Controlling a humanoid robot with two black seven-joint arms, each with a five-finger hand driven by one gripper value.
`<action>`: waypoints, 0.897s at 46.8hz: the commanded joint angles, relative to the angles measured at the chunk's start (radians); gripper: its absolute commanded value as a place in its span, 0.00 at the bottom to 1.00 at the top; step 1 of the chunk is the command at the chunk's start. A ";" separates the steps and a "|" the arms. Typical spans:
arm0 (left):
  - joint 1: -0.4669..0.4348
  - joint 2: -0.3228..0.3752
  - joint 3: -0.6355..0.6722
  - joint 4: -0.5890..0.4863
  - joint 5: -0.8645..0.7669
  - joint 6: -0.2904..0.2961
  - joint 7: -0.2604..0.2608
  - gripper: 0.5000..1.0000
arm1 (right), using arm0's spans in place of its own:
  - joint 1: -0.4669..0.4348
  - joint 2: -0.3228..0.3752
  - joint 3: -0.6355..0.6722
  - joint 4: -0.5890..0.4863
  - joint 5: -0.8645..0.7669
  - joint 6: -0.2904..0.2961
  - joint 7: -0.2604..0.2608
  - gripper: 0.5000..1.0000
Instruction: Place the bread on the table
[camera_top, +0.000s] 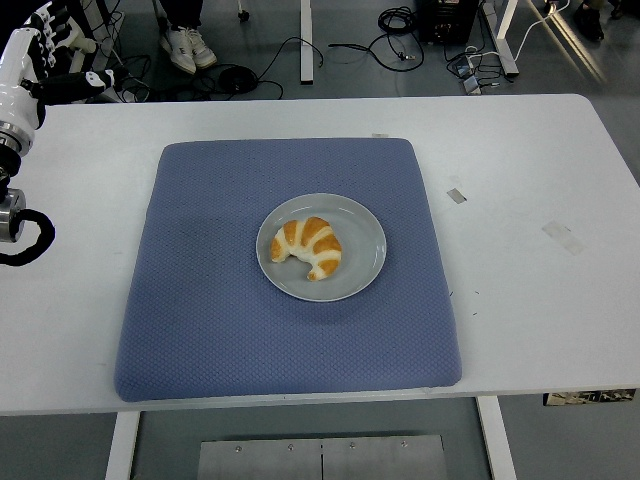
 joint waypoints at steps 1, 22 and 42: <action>0.000 0.000 0.000 -0.002 0.000 0.001 0.000 0.96 | 0.000 0.000 0.000 0.000 0.000 0.000 0.001 1.00; -0.001 0.003 -0.003 -0.011 -0.003 0.000 -0.001 0.97 | 0.000 0.000 0.000 0.000 0.000 0.000 -0.001 1.00; -0.003 0.005 -0.009 -0.011 -0.006 0.003 -0.001 0.97 | 0.000 0.000 0.000 0.000 0.000 0.000 -0.001 1.00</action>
